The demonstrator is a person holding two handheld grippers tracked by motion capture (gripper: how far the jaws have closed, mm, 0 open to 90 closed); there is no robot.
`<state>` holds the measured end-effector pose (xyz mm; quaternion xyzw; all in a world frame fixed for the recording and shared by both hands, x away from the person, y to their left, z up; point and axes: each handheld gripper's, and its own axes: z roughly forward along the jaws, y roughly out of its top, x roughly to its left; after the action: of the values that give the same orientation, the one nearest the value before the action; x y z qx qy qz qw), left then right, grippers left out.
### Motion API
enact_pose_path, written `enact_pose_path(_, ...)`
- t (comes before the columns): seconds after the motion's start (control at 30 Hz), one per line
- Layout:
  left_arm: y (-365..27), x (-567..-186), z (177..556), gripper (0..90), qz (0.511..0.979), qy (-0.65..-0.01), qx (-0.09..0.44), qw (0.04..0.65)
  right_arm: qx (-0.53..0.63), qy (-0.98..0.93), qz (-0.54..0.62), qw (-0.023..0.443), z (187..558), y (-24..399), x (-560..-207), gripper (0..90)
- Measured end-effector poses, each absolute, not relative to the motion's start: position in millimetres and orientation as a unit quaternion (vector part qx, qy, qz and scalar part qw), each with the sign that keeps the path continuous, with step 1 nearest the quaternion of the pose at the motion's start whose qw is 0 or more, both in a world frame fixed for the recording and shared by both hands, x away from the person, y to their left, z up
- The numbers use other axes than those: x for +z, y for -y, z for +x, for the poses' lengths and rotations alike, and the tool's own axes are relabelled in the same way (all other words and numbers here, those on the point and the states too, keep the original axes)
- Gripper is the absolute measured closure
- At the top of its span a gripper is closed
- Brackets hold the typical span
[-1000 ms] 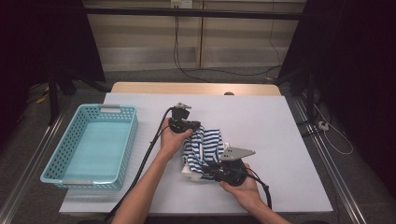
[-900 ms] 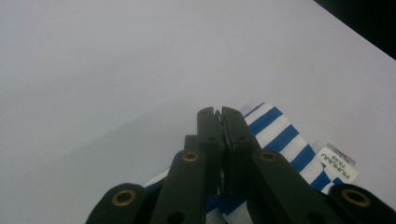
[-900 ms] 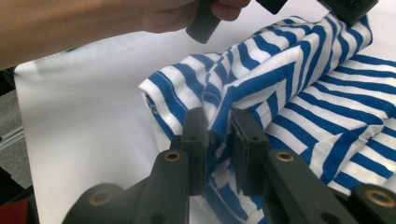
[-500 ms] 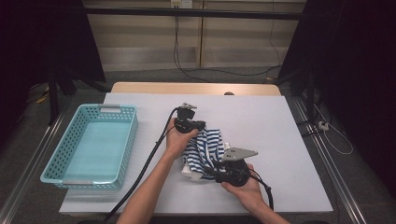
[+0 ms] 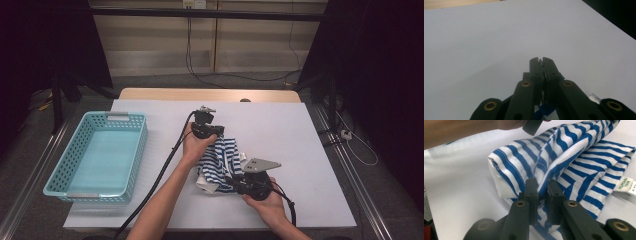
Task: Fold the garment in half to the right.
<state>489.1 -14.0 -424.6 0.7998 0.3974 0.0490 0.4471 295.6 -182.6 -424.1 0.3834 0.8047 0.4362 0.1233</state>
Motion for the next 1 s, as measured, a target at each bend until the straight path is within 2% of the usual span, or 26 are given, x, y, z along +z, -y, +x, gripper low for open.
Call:
enact_pose_path(0.2,23,-427,489,87.2,0.807,-0.390,0.044,0.441,0.424,-0.805,0.398,0.118,294,192,-429,84.5)
enact_pose_path(0.43,29,-433,487,86.7,0.812,-0.388,0.037,0.435,0.419,-0.812,0.394,0.104,293,194,-437,79.0)
enact_pose_path(0.77,31,-436,490,85.3,0.819,-0.380,0.036,0.427,0.397,-0.813,0.411,0.108,289,199,-442,68.0)
enact_pose_path(1.0,34,-436,487,85.3,0.818,-0.362,0.039,0.446,0.394,-0.809,0.421,0.110,284,206,-443,57.1)
